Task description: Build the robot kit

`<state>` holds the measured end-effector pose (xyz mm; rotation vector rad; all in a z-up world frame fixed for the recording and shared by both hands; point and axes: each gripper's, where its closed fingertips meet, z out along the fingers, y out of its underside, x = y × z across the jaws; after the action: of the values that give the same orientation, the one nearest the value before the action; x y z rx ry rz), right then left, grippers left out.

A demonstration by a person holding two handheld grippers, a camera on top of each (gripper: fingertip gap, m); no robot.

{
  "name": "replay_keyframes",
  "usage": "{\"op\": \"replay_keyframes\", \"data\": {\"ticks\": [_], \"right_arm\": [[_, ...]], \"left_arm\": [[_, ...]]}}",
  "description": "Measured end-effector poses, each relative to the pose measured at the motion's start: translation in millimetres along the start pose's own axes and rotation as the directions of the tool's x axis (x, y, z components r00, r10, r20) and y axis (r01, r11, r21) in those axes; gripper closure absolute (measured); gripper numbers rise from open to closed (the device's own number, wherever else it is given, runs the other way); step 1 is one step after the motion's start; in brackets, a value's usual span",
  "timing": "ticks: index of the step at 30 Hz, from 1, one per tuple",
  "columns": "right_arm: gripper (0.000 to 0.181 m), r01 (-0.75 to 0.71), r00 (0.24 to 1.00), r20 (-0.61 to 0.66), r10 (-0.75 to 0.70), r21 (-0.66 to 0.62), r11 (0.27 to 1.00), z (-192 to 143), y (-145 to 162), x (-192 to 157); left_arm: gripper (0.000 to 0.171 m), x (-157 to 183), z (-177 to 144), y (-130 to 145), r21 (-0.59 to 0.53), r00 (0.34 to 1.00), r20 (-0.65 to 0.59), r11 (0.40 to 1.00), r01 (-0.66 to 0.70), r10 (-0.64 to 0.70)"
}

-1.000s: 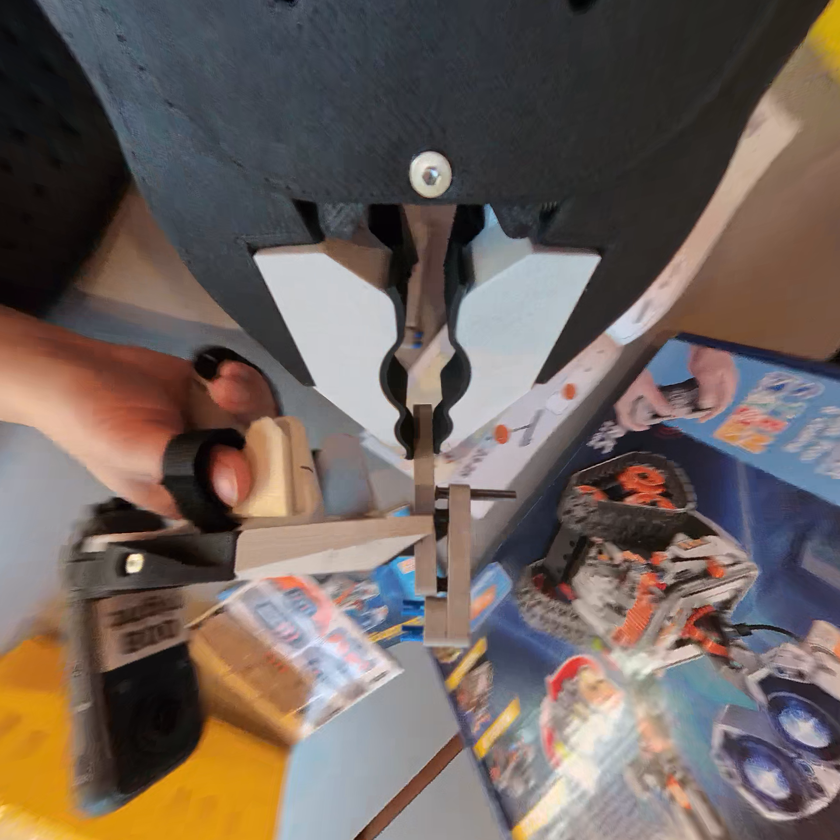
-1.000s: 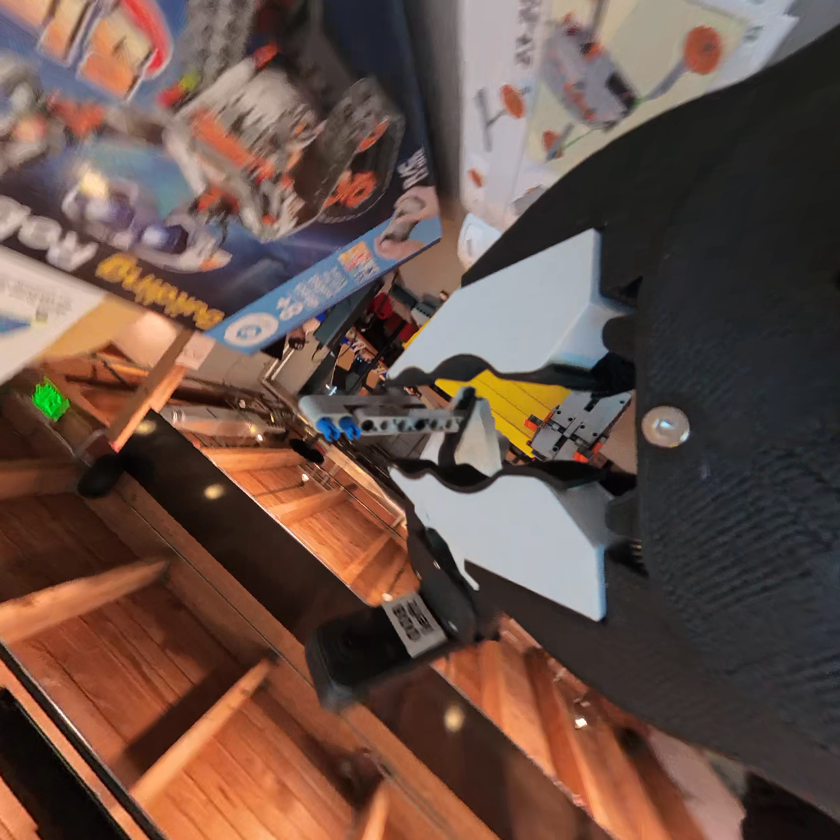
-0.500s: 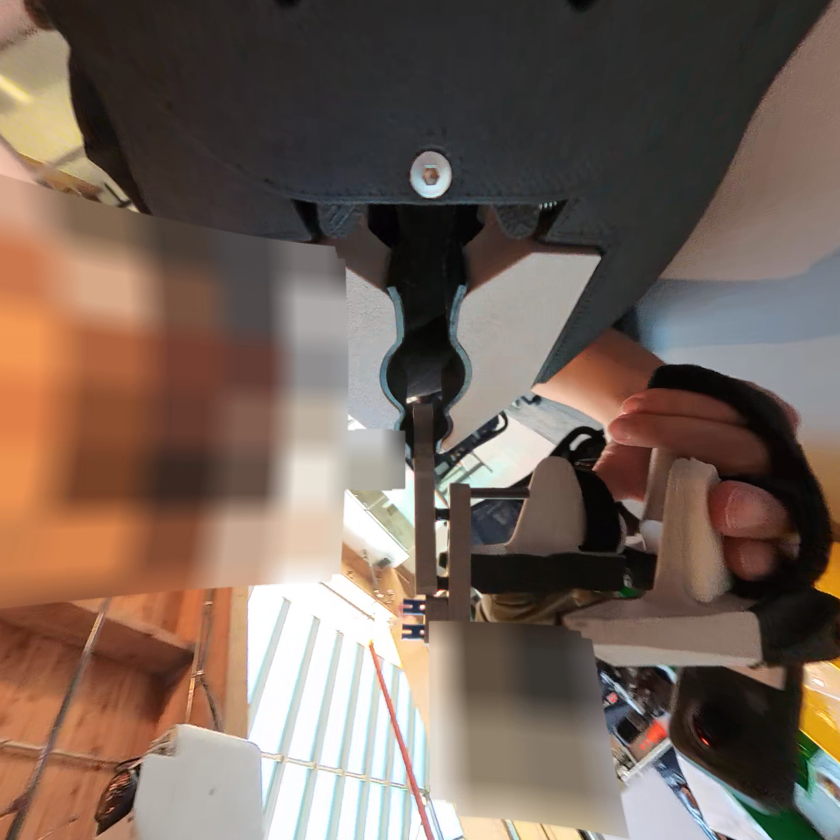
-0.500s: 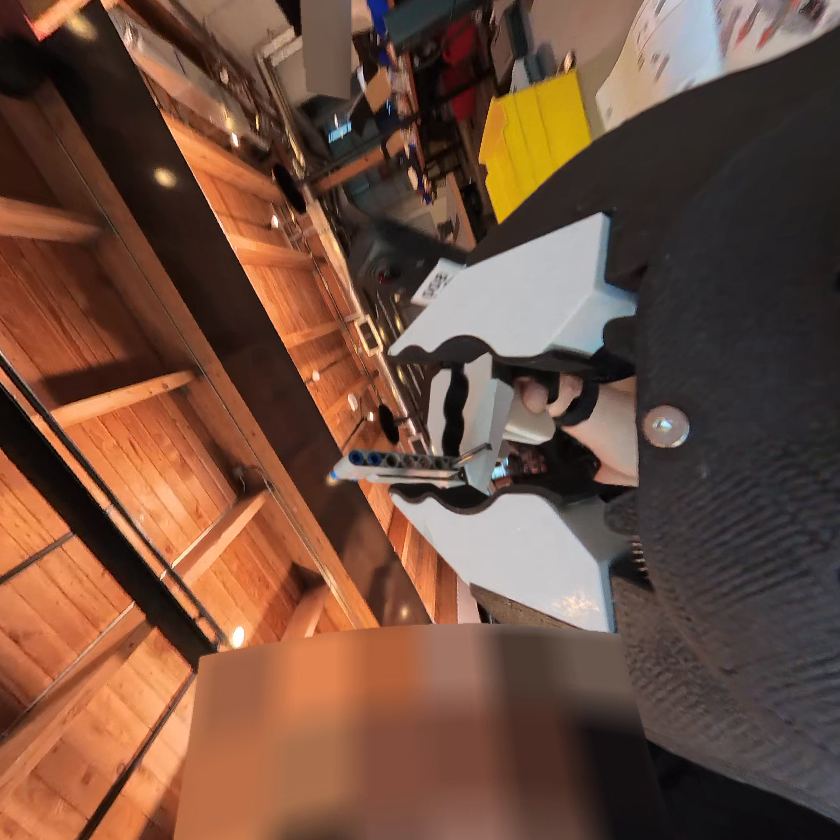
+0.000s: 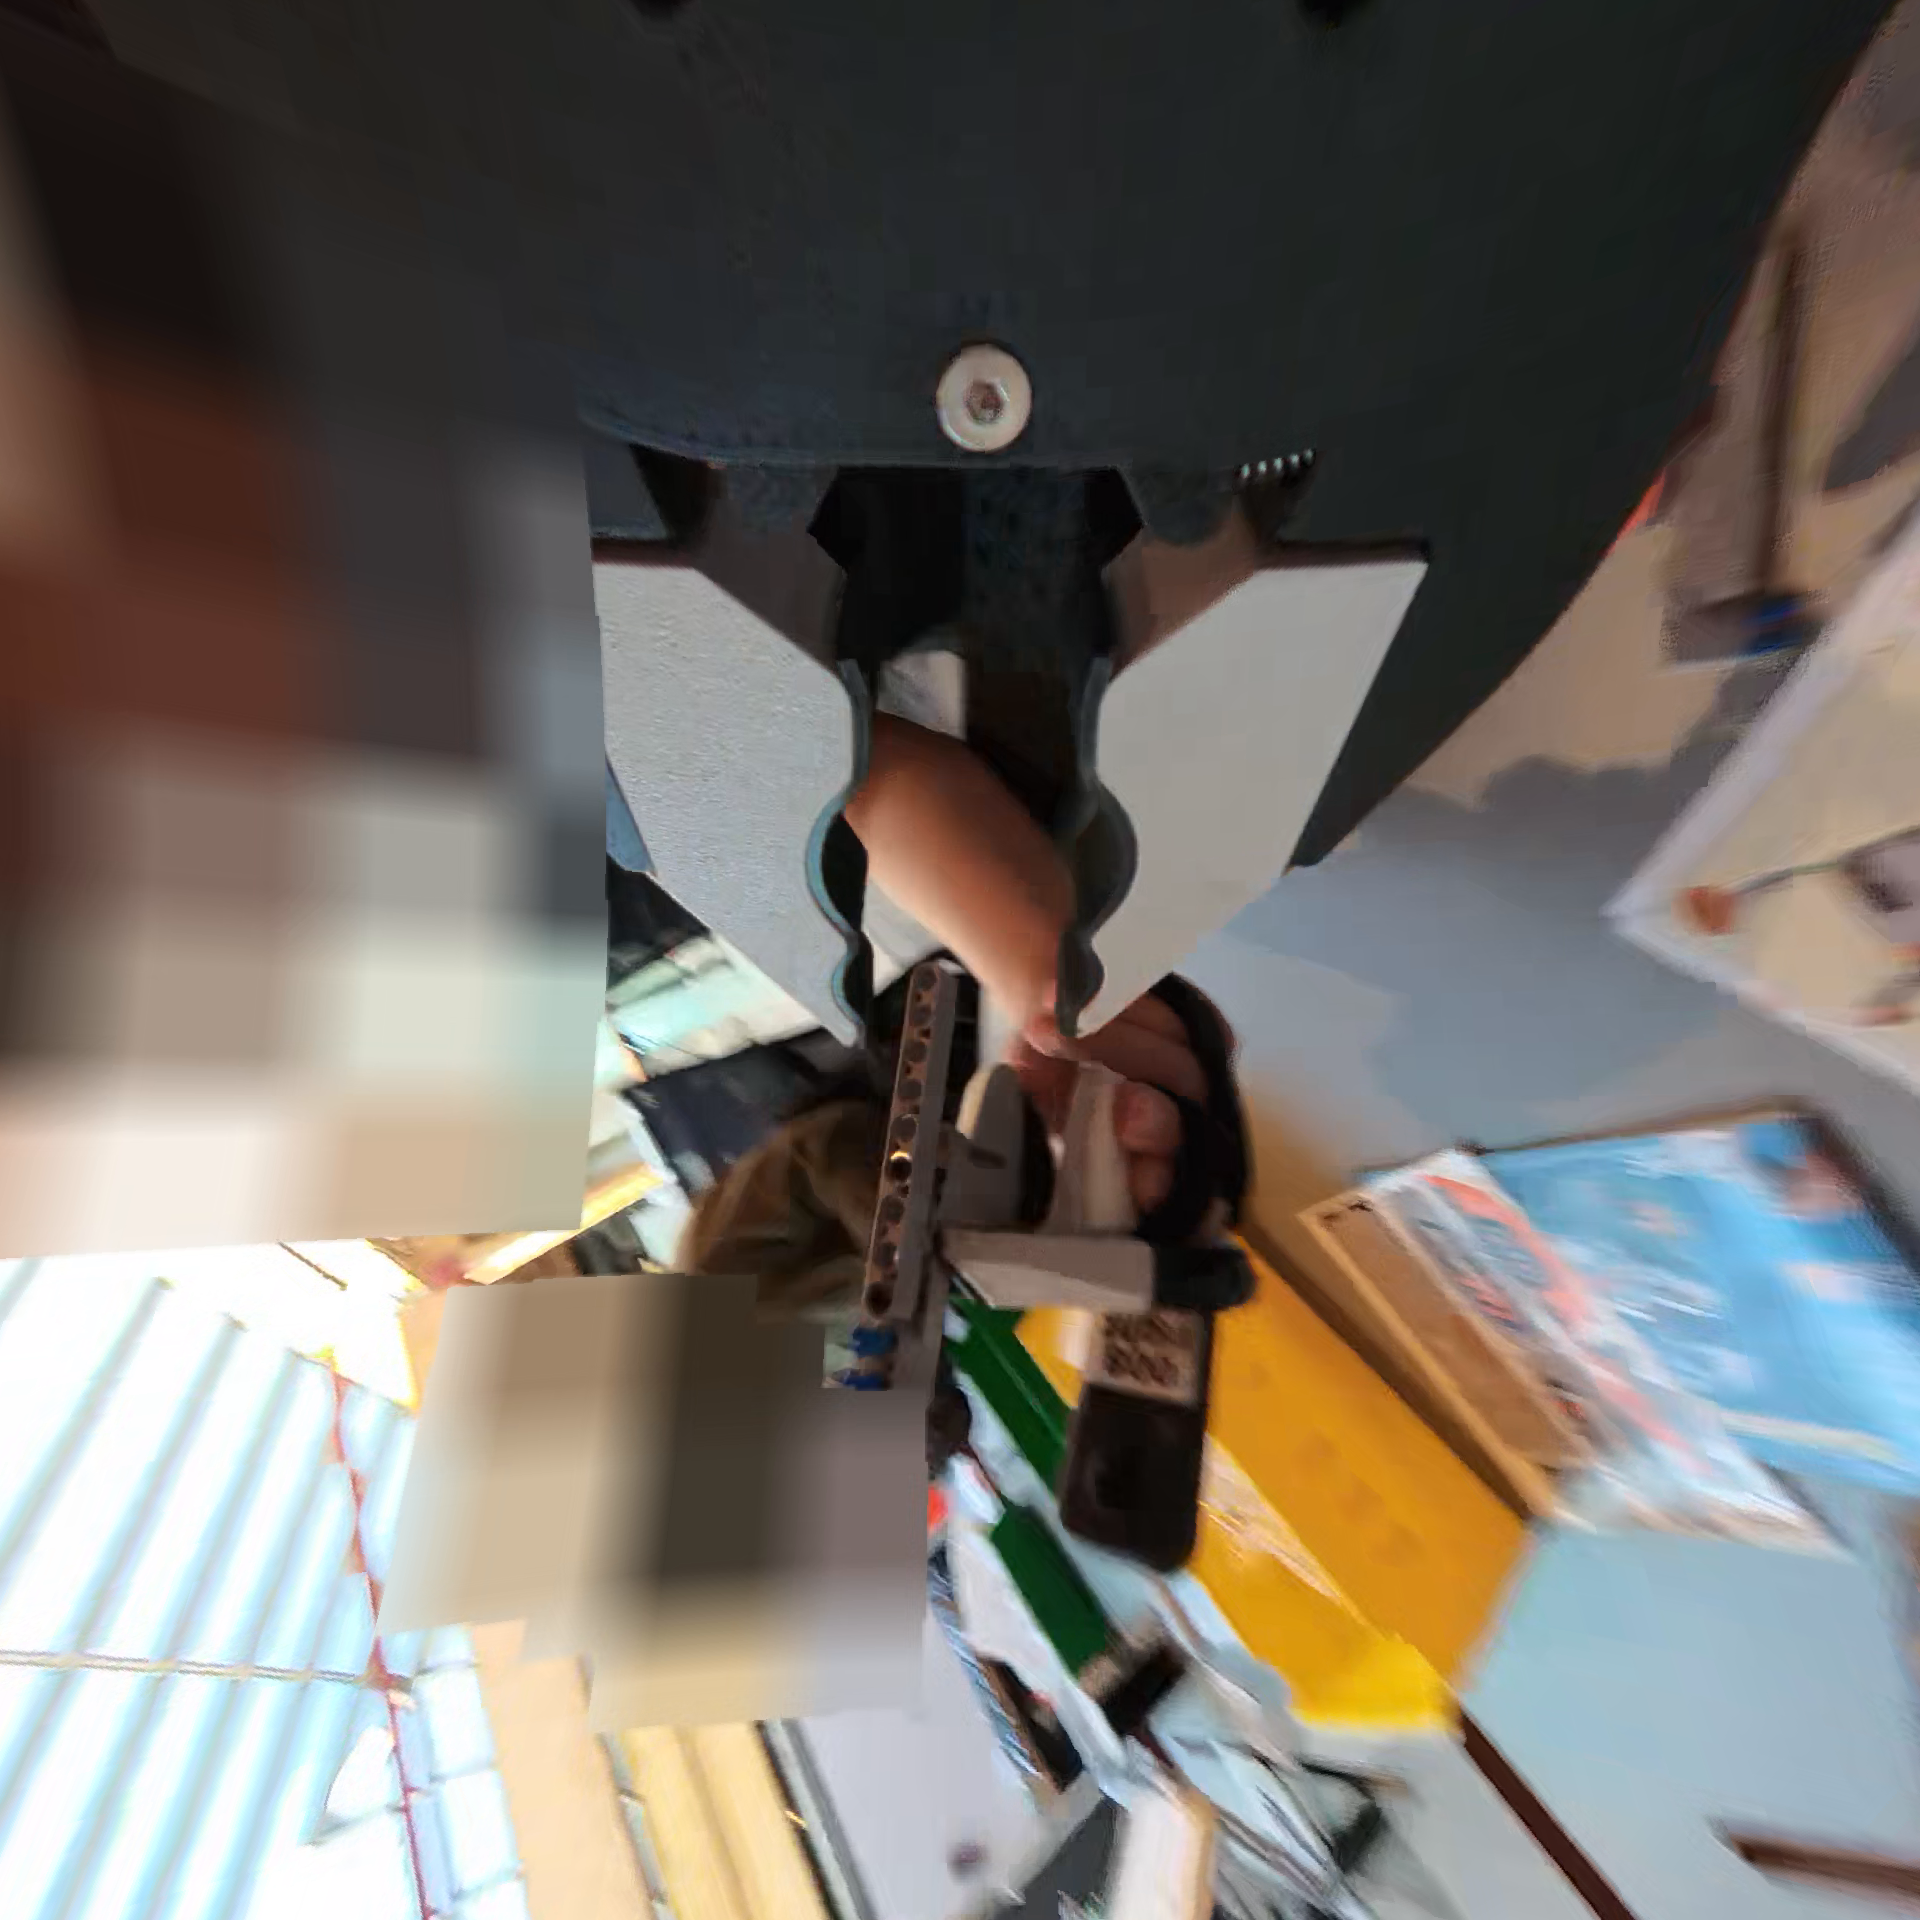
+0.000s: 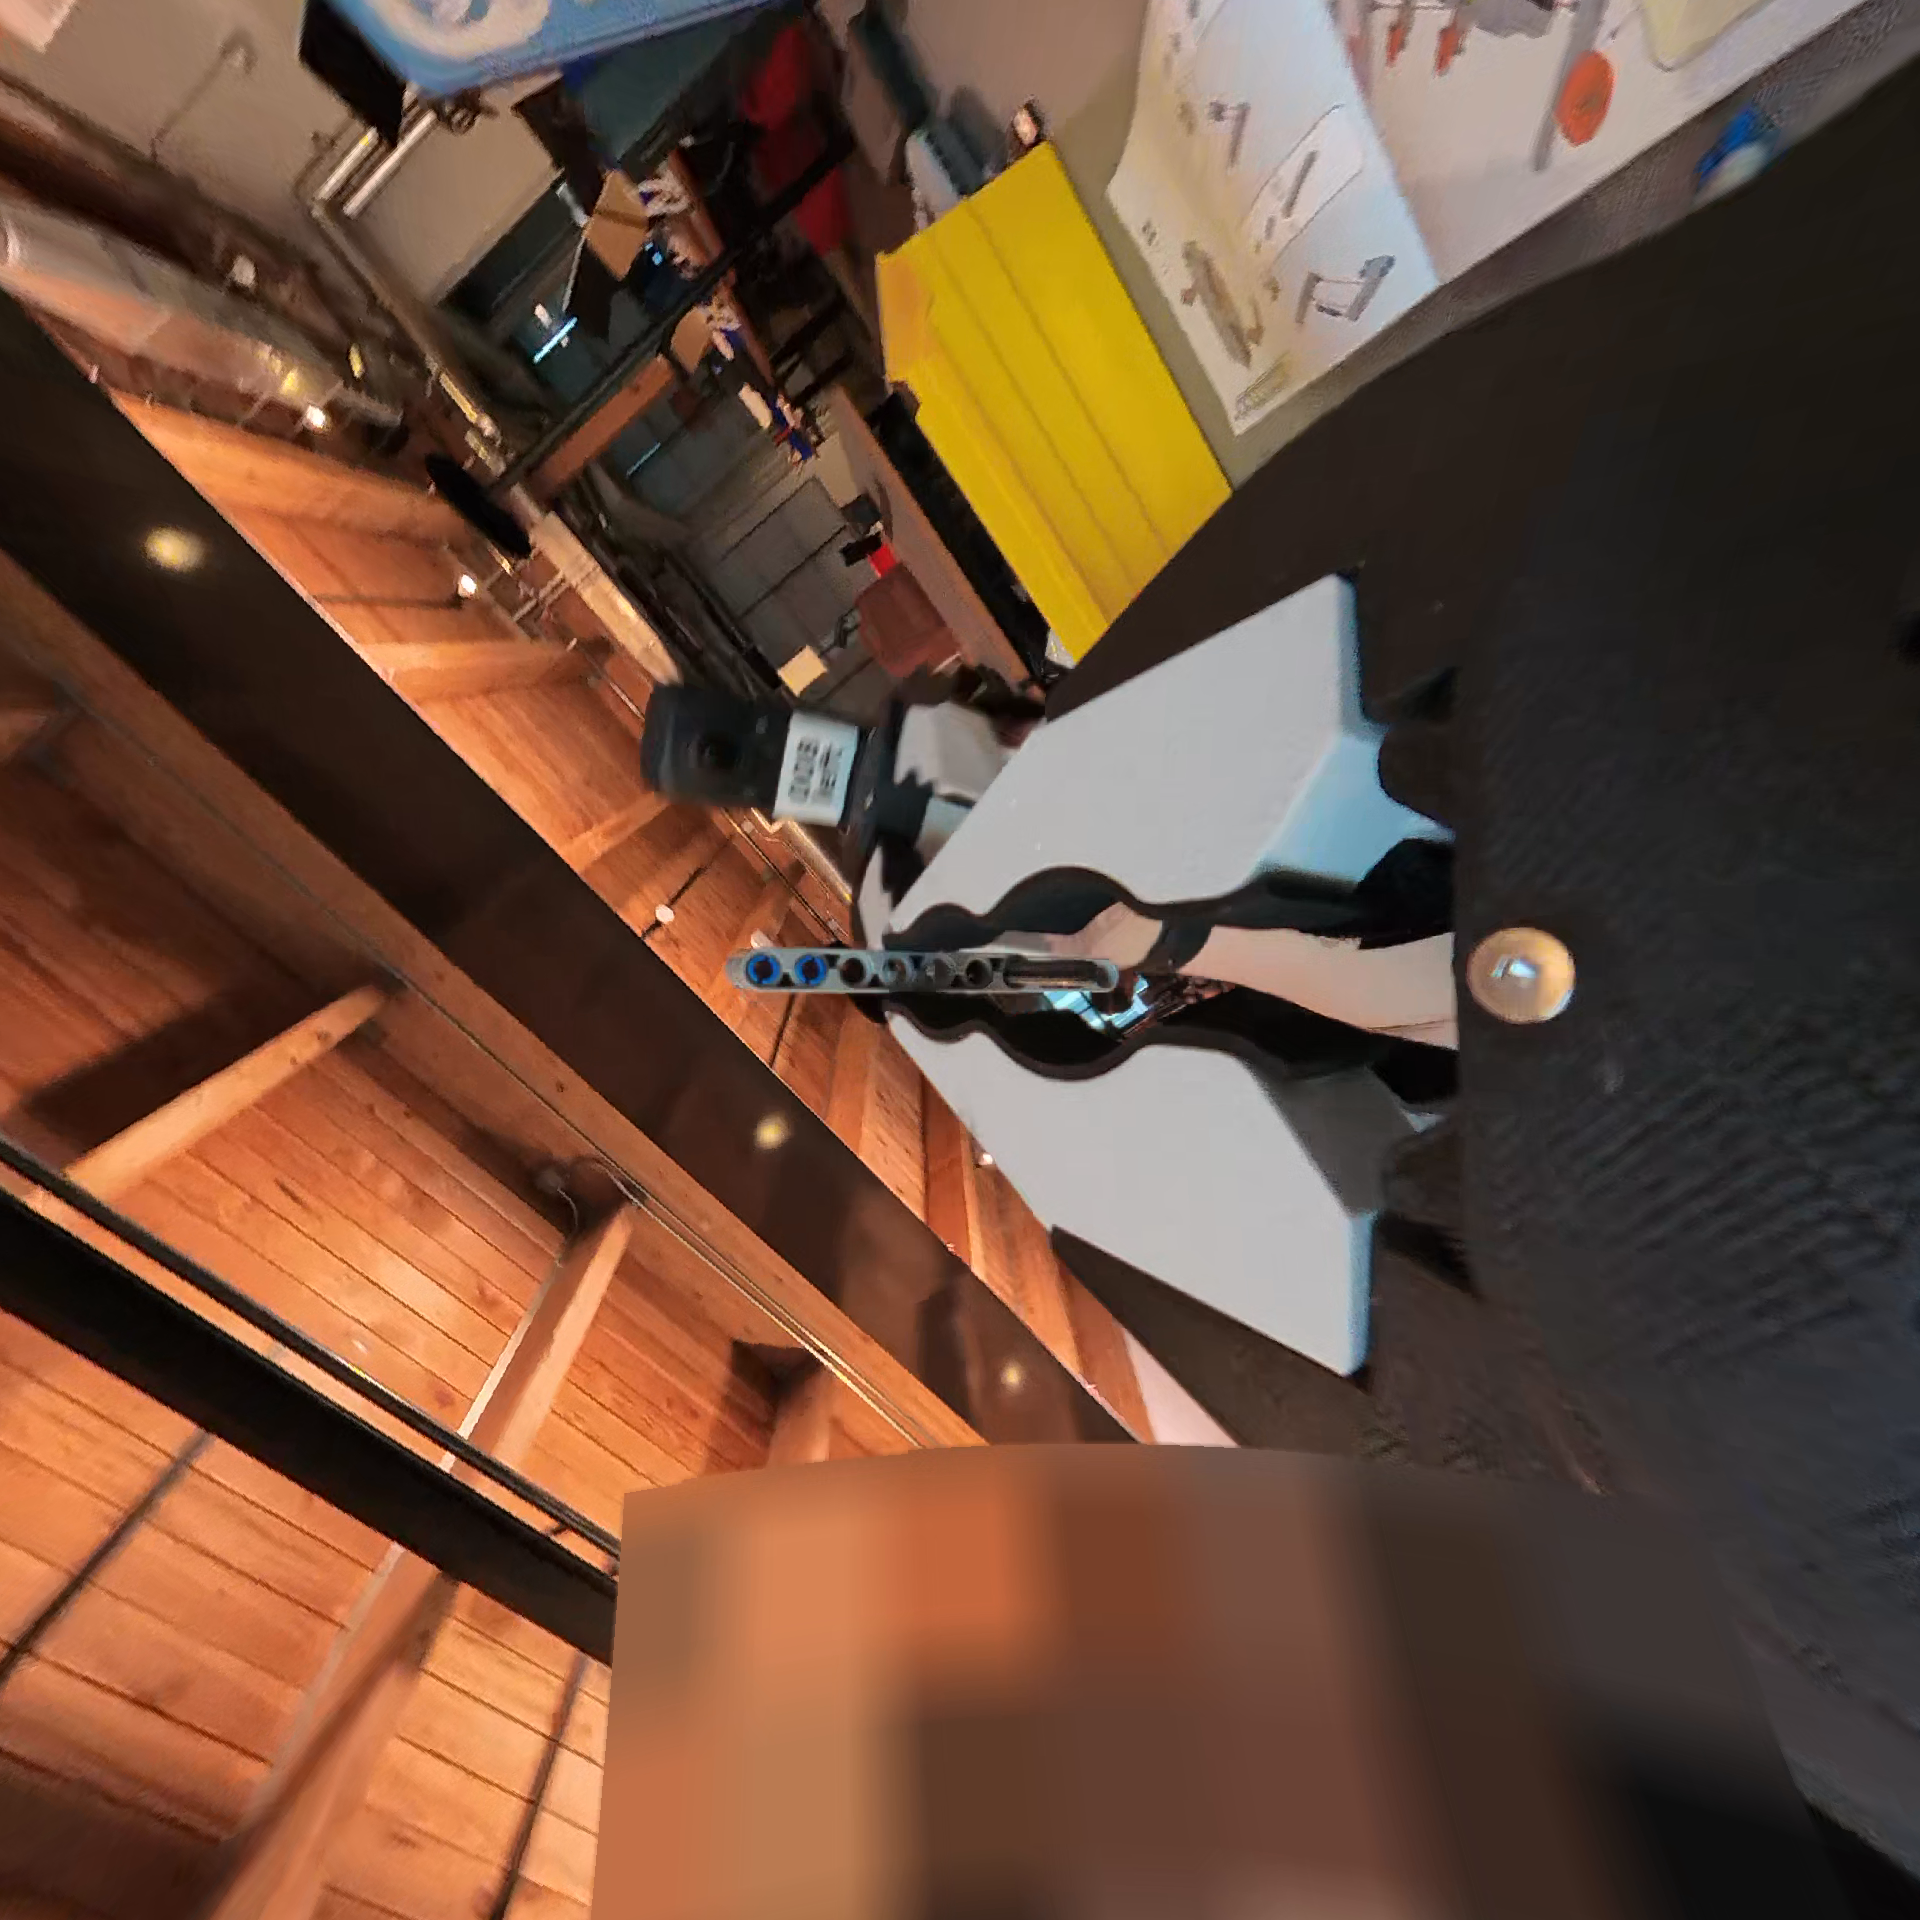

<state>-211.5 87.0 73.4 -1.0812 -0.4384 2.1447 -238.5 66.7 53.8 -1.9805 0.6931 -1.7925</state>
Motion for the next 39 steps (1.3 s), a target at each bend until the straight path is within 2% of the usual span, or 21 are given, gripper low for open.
{"op": "replay_keyframes", "data": {"ticks": [1, 3, 5, 10, 14, 39], "right_arm": [[0.175, -0.052, 0.998, -0.045, 0.052, 0.013, 0.999, 1.5, 3.6, 13.5], [0.176, -0.163, 0.961, -0.214, 0.172, 0.06, 0.985, 0.6, 17.7, 53.6], [0.176, -0.256, 0.892, -0.352, 0.284, 0.125, 0.959, -4.3, 41.4, 89.7], [0.176, -0.431, 0.774, -0.378, 0.508, 0.273, 0.86, -0.6, 91.2, 122.4], [0.176, -0.436, 0.724, -0.444, 0.528, 0.3, 0.849, -4.3, 112.3, 135.9], [0.176, -0.44, 0.709, -0.415, 0.57, 0.371, 0.818, -15.3, 106.2, 143.9]], "left_arm": [[0.135, -4.4, -16.3, -8.0, 0.046, 0.993, 0.109, 0.998, -0.049, 0.044], [0.135, -2.6, -50.1, -21.5, 0.119, 0.947, 0.301, 0.981, -0.153, 0.111], [0.134, 12.7, -79.3, -31.0, 0.174, 0.888, 0.43, 0.949, -0.262, 0.166], [0.137, 55.3, -120.3, -38.3, 0.233, 0.775, 0.577, 0.858, -0.457, 0.256], [0.137, 66.2, -130.0, -35.8, 0.238, 0.759, 0.594, 0.843, -0.483, 0.267], [0.135, 54.5, -133.2, -38.9, 0.244, 0.77, 0.594, 0.859, -0.45, 0.234]]}}
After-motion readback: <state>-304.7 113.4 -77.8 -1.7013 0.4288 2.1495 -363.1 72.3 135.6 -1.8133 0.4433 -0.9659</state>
